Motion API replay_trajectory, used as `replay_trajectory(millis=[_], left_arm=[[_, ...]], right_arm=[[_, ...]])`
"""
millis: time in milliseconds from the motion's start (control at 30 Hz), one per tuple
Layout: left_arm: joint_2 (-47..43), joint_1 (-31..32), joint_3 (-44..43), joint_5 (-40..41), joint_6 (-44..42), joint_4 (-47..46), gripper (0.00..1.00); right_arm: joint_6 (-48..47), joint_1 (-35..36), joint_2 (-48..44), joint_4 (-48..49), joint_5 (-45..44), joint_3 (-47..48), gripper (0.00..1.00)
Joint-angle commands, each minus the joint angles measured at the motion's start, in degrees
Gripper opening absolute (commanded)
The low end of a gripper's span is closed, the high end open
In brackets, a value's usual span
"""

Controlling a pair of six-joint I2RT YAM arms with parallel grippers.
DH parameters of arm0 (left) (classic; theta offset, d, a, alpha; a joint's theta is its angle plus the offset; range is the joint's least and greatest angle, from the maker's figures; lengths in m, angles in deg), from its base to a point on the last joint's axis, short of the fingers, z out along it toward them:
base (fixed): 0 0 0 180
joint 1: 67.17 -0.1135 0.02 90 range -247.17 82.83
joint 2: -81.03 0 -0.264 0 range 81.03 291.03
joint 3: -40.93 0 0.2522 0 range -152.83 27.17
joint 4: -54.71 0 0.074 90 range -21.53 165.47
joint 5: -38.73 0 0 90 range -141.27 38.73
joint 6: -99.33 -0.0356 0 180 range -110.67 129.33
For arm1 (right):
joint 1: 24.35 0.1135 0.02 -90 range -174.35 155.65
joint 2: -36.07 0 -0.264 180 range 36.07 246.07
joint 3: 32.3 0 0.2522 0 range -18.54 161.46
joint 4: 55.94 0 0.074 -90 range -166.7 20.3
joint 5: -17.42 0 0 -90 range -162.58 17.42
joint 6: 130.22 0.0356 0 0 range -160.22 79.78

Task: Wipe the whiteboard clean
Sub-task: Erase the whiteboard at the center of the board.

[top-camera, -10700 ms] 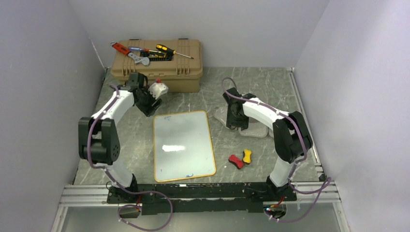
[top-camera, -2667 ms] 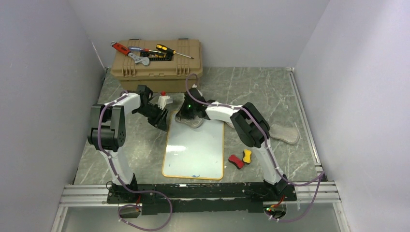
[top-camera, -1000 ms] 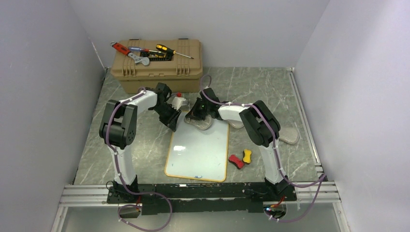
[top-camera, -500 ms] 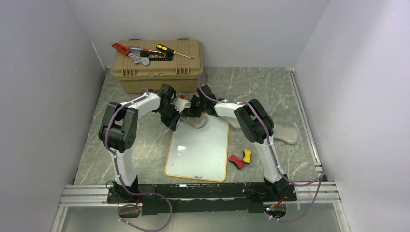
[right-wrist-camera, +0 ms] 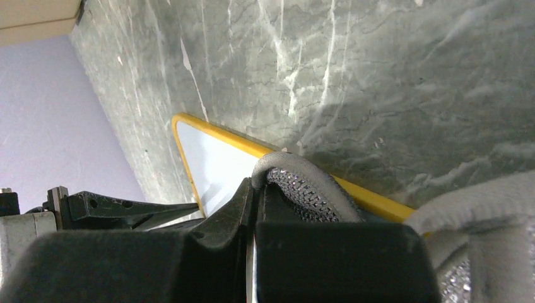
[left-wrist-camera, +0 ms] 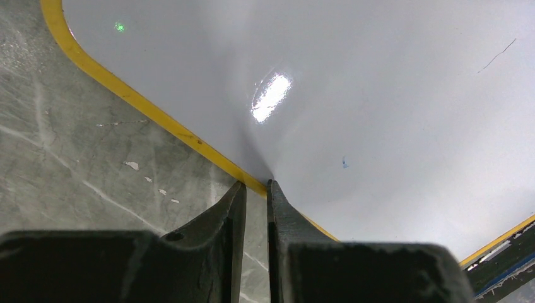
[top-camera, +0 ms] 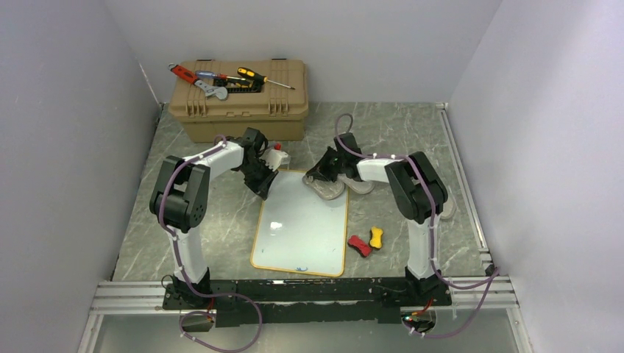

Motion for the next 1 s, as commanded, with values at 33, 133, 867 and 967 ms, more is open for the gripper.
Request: replay_trajectory(millis=[33,133,867,967], left_arm=[[6.69,0.42,4.68,10.1,-5.05,-5.1,0.14],[6.87,0.42,4.37,10.03,-5.09,-4.86,0.13],[6.67,-0.34,4.4,9.37,-6.05,-4.52,0.12],[6.86,-0.62,4.26,9.29,-5.95,-4.53,0.11]], right_arm=[[-2.86,4.02,8.1,-10.29,-7.04,3.39,0.0],[-1.02,8.14,13.7,-12.71,-5.59,13.55,0.0],[-6.36,-5.46,-4.1,-18.26,-15.37,-11.67,0.0],[-4.02,0.56,2.04,-15.57,-12.01,-4.41,0.0]])
